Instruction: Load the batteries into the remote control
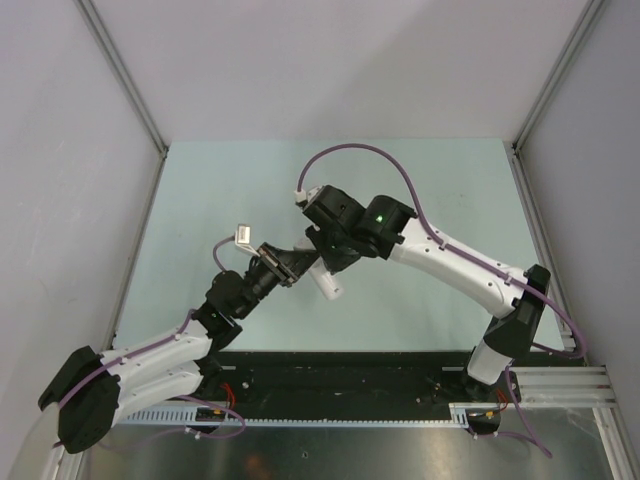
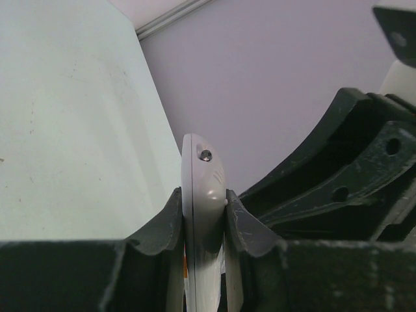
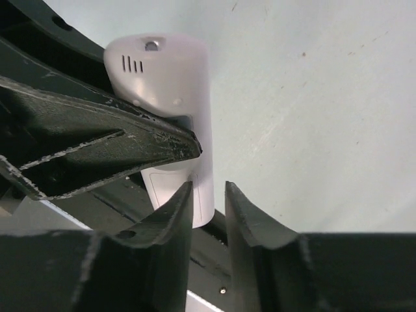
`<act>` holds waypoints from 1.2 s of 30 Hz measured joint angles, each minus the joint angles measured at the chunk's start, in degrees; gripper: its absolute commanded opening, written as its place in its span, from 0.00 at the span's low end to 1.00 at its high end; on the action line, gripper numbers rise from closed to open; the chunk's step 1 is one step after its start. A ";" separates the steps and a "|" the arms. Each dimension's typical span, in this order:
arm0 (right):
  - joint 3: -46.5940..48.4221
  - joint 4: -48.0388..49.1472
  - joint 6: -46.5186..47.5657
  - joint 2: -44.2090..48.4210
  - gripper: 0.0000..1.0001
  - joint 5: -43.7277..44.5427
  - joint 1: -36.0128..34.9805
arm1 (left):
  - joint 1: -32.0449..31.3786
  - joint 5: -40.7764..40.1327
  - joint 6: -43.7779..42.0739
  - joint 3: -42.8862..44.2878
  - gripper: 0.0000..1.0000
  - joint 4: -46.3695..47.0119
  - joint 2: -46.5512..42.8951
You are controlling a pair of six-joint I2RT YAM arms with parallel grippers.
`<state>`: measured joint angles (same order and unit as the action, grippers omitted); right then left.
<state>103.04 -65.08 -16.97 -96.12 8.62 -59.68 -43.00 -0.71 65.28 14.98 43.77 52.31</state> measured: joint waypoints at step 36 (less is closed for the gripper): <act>-46.84 51.23 -18.03 29.14 0.91 -44.94 16.76 | 8.81 25.24 7.37 2.97 0.00 2.01 3.15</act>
<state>56.21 -13.85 -35.00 -66.98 -36.32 -42.92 -34.20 24.53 72.64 17.96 45.78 55.46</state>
